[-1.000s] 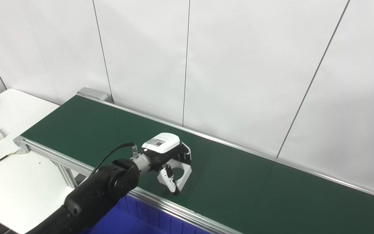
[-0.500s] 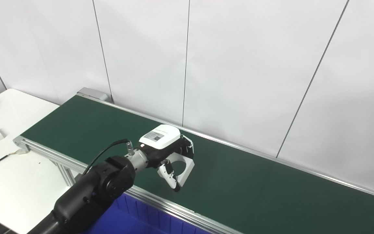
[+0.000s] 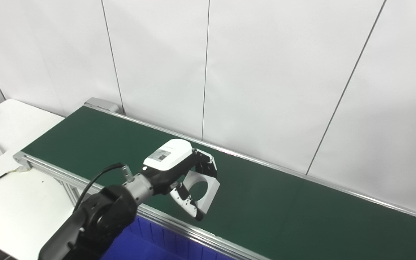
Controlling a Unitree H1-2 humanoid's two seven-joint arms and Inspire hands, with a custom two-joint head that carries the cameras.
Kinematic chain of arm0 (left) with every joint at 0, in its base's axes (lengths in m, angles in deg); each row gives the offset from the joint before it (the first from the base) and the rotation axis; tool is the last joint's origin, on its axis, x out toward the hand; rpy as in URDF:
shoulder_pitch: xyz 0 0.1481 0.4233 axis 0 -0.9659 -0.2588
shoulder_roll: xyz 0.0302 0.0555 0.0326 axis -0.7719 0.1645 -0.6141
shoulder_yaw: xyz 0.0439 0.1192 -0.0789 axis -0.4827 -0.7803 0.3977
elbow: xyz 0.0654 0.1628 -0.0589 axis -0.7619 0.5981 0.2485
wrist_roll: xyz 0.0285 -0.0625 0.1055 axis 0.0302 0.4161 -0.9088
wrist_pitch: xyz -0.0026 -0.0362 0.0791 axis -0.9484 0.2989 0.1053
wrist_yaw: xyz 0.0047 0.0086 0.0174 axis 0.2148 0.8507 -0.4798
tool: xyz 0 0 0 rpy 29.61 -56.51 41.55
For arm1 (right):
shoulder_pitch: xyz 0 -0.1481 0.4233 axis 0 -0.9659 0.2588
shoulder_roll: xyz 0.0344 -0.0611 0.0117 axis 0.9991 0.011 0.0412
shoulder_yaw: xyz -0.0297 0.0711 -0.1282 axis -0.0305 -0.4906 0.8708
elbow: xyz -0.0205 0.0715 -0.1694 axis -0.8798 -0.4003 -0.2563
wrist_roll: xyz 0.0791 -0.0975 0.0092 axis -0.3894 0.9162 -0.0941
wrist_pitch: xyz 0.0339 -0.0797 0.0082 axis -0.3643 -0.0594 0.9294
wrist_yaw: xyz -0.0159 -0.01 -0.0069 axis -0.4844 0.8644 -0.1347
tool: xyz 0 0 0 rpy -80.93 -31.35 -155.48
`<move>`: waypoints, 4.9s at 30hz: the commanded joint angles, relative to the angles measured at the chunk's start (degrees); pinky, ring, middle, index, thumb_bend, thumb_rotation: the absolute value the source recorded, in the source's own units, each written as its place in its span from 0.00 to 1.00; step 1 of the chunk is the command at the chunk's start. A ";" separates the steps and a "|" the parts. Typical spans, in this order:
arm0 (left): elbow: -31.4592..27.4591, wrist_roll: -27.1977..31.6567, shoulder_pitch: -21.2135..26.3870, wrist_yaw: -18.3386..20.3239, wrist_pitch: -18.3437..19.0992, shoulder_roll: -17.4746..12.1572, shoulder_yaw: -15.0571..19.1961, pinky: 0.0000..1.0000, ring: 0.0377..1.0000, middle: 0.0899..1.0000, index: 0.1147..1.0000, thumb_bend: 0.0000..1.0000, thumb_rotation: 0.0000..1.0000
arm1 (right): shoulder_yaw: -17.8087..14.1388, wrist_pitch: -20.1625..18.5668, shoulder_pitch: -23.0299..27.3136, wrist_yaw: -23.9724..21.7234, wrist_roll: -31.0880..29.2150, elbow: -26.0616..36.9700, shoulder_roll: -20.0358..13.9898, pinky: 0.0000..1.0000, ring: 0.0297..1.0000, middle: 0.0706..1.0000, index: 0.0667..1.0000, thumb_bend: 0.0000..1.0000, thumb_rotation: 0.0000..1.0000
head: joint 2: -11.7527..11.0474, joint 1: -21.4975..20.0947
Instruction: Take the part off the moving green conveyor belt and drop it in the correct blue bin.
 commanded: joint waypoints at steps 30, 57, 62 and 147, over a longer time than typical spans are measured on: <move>-9.38 16.91 -12.20 1.65 1.61 2.08 4.23 0.39 0.41 0.43 0.44 0.50 0.00 | -5.62 1.19 -1.85 -5.62 -0.34 9.68 0.78 0.60 0.66 0.73 0.83 0.65 0.58 | 13.55 -4.56; -3.63 14.16 -18.70 0.01 -0.67 4.29 1.30 0.40 0.41 0.43 0.43 0.50 0.00 | -9.35 -1.80 -3.16 -9.98 -0.38 14.70 1.60 0.59 0.66 0.72 0.83 0.66 0.59 | 16.86 -4.45; -1.06 12.54 -19.33 -0.77 -1.21 4.98 0.61 0.41 0.43 0.44 0.42 0.50 0.00 | -9.65 -1.89 -3.28 -10.43 -0.65 14.83 1.55 0.59 0.66 0.72 0.83 0.66 0.59 | 16.66 -4.56; 4.63 5.43 -12.63 7.47 6.96 7.14 -6.87 0.83 0.89 0.90 0.89 0.99 0.33 | -10.31 0.46 -4.11 -10.65 0.07 14.37 3.30 0.58 0.66 0.72 0.83 0.65 0.56 | 13.12 -7.14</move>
